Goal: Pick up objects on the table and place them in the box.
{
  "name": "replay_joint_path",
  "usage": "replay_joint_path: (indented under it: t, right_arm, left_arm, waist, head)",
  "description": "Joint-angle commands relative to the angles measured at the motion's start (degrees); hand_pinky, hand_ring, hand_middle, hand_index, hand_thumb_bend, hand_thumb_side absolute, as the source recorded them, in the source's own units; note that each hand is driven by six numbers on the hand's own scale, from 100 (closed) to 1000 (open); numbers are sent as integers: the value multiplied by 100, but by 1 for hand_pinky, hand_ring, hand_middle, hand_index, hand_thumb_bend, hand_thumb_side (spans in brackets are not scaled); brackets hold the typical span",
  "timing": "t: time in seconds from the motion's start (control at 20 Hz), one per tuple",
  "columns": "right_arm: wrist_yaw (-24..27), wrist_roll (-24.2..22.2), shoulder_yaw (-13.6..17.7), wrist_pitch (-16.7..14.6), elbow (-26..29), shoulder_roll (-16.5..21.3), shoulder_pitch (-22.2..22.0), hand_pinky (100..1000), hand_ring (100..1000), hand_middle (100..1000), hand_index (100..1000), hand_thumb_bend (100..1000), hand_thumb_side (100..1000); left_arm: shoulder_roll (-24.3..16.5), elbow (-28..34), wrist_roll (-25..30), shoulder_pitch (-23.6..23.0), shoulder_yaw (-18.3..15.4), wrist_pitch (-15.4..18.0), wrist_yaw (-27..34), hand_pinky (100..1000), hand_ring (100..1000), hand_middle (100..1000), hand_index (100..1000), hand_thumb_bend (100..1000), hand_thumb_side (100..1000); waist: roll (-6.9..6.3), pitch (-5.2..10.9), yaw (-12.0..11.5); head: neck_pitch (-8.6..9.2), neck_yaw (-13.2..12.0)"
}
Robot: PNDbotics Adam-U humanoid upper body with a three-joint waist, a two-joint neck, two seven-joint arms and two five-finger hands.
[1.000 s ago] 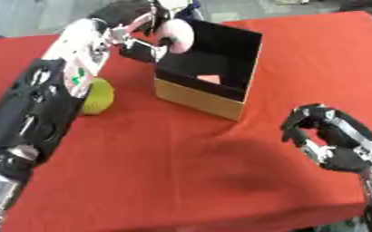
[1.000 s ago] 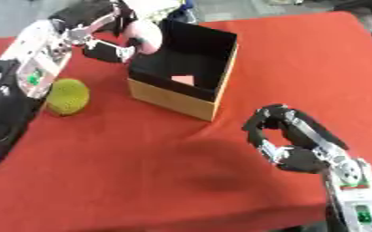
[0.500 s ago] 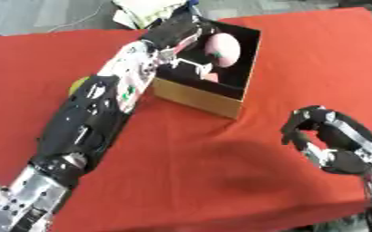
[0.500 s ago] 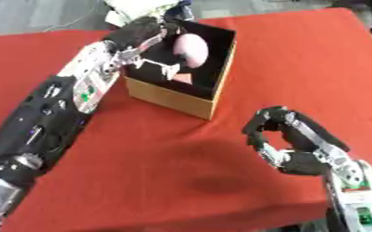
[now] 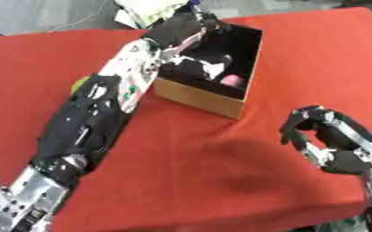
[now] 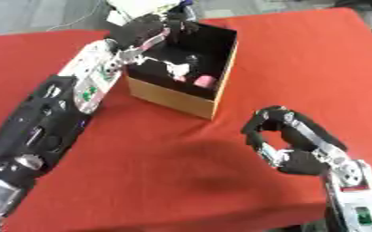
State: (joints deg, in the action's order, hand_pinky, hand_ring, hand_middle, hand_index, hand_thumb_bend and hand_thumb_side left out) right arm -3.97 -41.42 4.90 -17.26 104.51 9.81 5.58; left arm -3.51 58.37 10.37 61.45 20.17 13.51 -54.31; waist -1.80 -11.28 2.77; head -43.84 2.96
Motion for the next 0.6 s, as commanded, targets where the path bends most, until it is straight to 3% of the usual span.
replay_joint_path:
  t: [0.05, 0.25, 0.6]
  right_arm:
    - [19, 23, 31, 2, 61, 37, 53, 520, 498, 462, 630, 100, 470]
    - [1, 64, 72, 12, 52, 48, 39, 520, 498, 462, 630, 100, 470]
    - [-33, 118, 128, 32, 51, 80, 14, 520, 498, 462, 630, 100, 470]
  left_arm:
    - [-304, 214, 137, 67, -19, -7, 101, 678, 650, 729, 882, 170, 586]
    - [-925, 564, 770, -46, -39, 85, 289, 692, 668, 748, 885, 181, 559]
    - [-2022, 1046, 1681, -487, -297, -78, 507, 699, 668, 764, 885, 209, 489]
  waist:
    - [32, 98, -21]
    - [8, 119, -99]
    - [-19, 143, -287]
  head:
    - [-23, 25]
    - [-28, 95]
    - [-28, 205]
